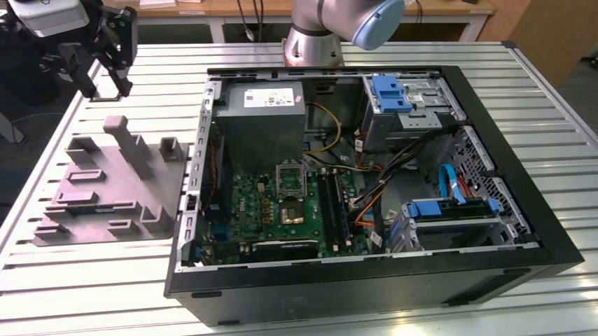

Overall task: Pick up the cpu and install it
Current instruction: 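Pick up the cpu and move it towards the insertion slot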

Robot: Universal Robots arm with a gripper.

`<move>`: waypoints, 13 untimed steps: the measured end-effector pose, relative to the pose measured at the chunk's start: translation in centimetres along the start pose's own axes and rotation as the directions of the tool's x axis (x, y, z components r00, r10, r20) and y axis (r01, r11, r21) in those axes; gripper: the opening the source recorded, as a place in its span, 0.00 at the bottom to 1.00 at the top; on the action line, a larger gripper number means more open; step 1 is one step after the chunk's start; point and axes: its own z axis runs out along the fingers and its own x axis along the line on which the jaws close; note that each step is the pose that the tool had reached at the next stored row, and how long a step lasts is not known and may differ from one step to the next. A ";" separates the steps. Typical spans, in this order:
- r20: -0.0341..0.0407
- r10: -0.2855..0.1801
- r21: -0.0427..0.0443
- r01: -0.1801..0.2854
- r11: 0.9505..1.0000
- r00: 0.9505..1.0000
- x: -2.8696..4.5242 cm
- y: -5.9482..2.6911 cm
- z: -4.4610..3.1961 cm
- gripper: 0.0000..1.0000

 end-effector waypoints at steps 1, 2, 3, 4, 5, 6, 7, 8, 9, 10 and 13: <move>0.000 0.000 0.000 0.000 1.000 1.000 -0.05 0.00 -0.01 0.47; 0.000 0.000 0.000 0.000 1.000 1.000 -0.10 0.00 0.00 0.47; 0.000 0.000 0.000 0.000 1.000 1.000 -0.14 0.00 0.00 0.47; 0.000 0.000 0.000 0.000 1.000 1.000 -0.19 0.00 0.00 0.47; 0.000 0.000 0.000 0.000 1.000 1.000 -0.23 -0.01 0.01 0.47; 0.000 0.000 0.000 0.000 1.000 1.000 -0.27 0.00 0.00 0.47; 0.000 0.000 0.000 0.000 1.000 1.000 -0.32 0.00 0.01 0.47; 0.000 0.000 0.000 0.000 1.000 1.000 -0.37 -0.01 0.01 0.47; 0.000 0.000 0.000 0.000 1.000 1.000 -0.41 -0.01 0.01 0.47; 0.000 0.000 0.000 0.000 1.000 1.000 -0.46 -0.01 0.01 0.47; 0.000 0.000 0.000 0.000 1.000 1.000 -0.61 -0.01 0.01 0.47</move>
